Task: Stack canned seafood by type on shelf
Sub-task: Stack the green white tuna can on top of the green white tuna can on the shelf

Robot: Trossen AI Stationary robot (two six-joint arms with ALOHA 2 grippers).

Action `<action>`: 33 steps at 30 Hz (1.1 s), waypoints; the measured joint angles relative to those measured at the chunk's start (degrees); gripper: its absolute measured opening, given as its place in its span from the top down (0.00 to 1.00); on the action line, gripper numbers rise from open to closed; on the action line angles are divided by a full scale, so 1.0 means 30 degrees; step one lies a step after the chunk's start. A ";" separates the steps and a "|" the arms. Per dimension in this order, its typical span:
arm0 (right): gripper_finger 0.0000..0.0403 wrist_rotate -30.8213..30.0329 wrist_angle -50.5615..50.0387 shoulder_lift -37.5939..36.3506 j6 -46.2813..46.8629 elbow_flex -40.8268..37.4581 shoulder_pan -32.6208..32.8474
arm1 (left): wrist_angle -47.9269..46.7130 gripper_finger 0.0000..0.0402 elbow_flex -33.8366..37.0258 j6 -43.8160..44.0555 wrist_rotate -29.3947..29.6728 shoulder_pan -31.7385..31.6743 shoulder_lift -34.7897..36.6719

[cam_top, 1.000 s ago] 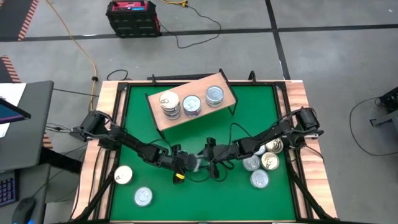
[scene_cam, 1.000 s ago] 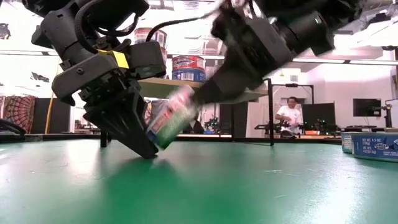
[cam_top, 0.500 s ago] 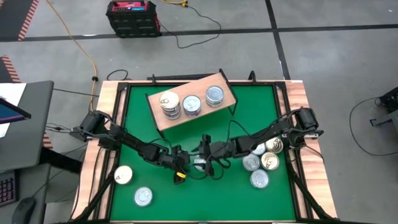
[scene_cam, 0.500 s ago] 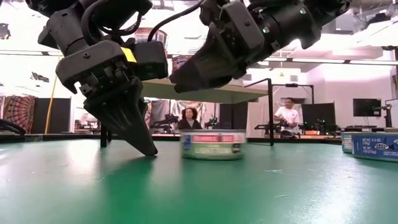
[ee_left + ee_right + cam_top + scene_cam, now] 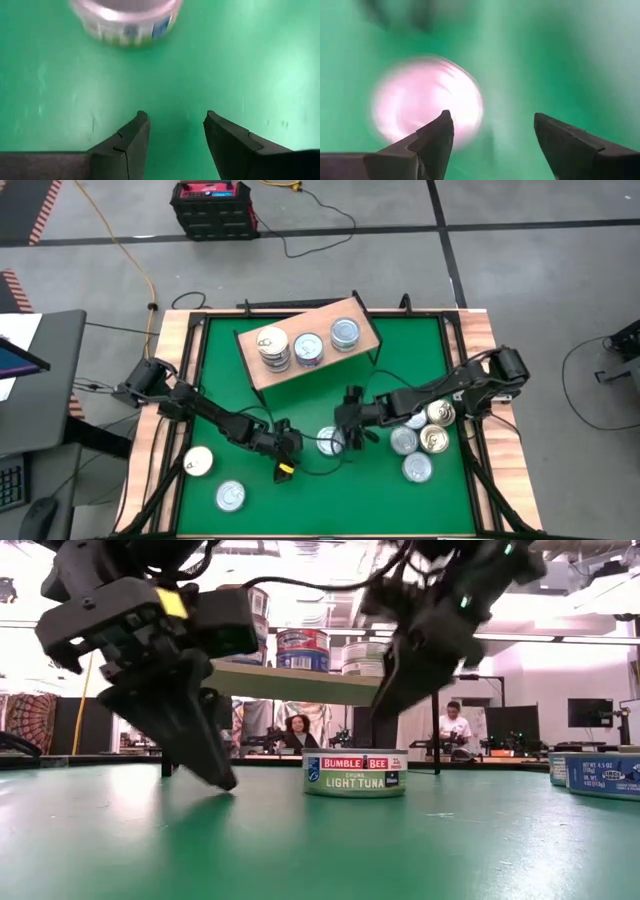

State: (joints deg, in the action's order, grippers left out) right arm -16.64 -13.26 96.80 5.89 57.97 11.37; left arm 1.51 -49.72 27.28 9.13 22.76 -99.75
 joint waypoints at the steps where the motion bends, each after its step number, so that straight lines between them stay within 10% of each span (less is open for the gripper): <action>1: 0.23 -0.0384 -0.0008 0.0049 0.0014 -0.0140 -0.0181 | 0.0364 0.55 -0.0052 -0.0083 0.0231 0.0066 -0.0020; 14: 0.23 -0.0189 -0.0670 0.1741 0.0091 -0.0490 0.0075 | 0.2779 0.55 -0.0572 -0.2036 0.4014 0.0554 -0.0544; 33: 0.23 0.1810 0.0639 0.1495 0.1281 -0.0195 0.2198 | 0.0100 0.55 -0.0551 -0.1839 0.3251 -0.0089 -0.0466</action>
State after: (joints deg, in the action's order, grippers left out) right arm -11.21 -11.34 101.28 9.73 57.39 17.96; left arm 1.80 -51.37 21.77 18.88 22.50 -101.15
